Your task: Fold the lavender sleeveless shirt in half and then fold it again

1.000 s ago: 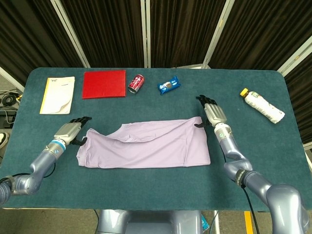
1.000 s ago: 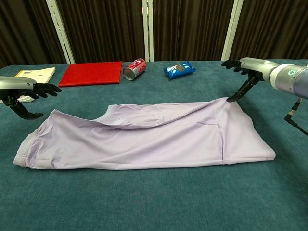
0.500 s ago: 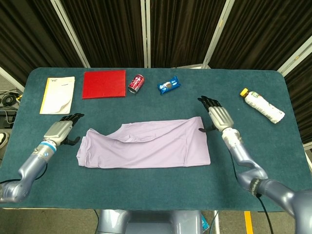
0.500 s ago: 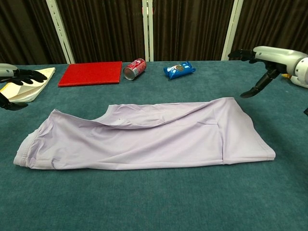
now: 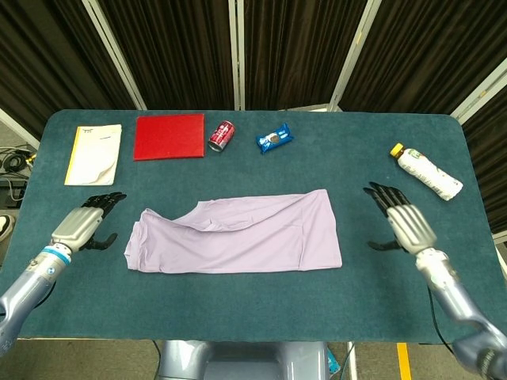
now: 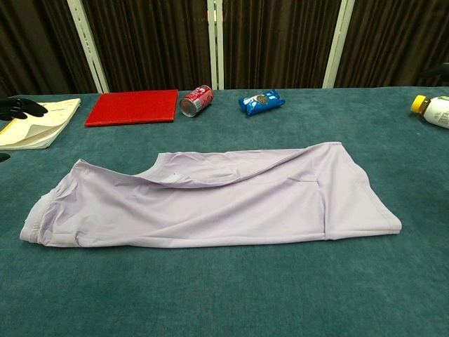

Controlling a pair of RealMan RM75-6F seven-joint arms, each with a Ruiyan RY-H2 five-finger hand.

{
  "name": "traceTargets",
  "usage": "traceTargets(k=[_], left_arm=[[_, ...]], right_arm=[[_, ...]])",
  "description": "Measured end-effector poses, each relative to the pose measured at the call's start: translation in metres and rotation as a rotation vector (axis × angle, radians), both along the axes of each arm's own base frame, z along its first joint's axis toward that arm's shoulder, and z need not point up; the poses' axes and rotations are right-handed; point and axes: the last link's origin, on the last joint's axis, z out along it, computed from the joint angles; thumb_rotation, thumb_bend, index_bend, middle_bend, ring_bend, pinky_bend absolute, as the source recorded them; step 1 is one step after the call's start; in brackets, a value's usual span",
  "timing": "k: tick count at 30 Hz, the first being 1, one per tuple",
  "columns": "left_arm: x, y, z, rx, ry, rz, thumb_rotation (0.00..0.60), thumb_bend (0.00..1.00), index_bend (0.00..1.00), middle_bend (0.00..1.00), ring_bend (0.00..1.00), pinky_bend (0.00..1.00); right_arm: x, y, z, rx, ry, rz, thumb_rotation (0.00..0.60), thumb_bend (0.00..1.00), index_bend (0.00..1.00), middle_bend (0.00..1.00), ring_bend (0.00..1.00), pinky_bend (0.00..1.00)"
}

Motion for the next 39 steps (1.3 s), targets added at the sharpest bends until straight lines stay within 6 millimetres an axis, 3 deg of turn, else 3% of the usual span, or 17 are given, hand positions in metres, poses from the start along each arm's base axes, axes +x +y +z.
traceTargets(k=[5,9,18,30,39], left_arm=[[0.012,-0.001,-0.002,-0.008,-0.014,-0.035,0.600,0.48,0.00,0.00,0.00,0.00],[0.026,0.002,-0.007,-0.008,-0.014,-0.074,0.600,0.48,0.05,0.00,0.00,0.00],[0.069,0.017,-0.040,-0.011,-0.009,-0.199,0.600,0.49,0.25,0.00,0.00,0.00],[0.114,0.037,-0.094,-0.049,0.011,-0.244,0.600,0.49,0.32,0.00,0.00,0.00],[0.117,0.046,-0.130,-0.069,0.041,-0.230,0.600,0.48,0.37,0.00,0.00,0.00]], right_arm=[[-0.013,0.043,0.018,-0.046,0.006,-0.006,0.600,0.00,0.06,0.00,0.00,0.00],[-0.018,0.065,0.025,-0.085,-0.003,-0.012,0.600,0.00,0.07,0.00,0.00,0.00],[-0.021,0.094,0.033,-0.198,0.024,0.012,0.600,0.00,0.08,0.00,0.00,0.00],[-0.028,0.094,0.033,-0.205,0.031,0.007,0.600,0.00,0.11,0.00,0.00,0.00],[-0.030,0.091,0.032,-0.196,0.029,-0.003,0.600,0.00,0.13,0.00,0.00,0.00]])
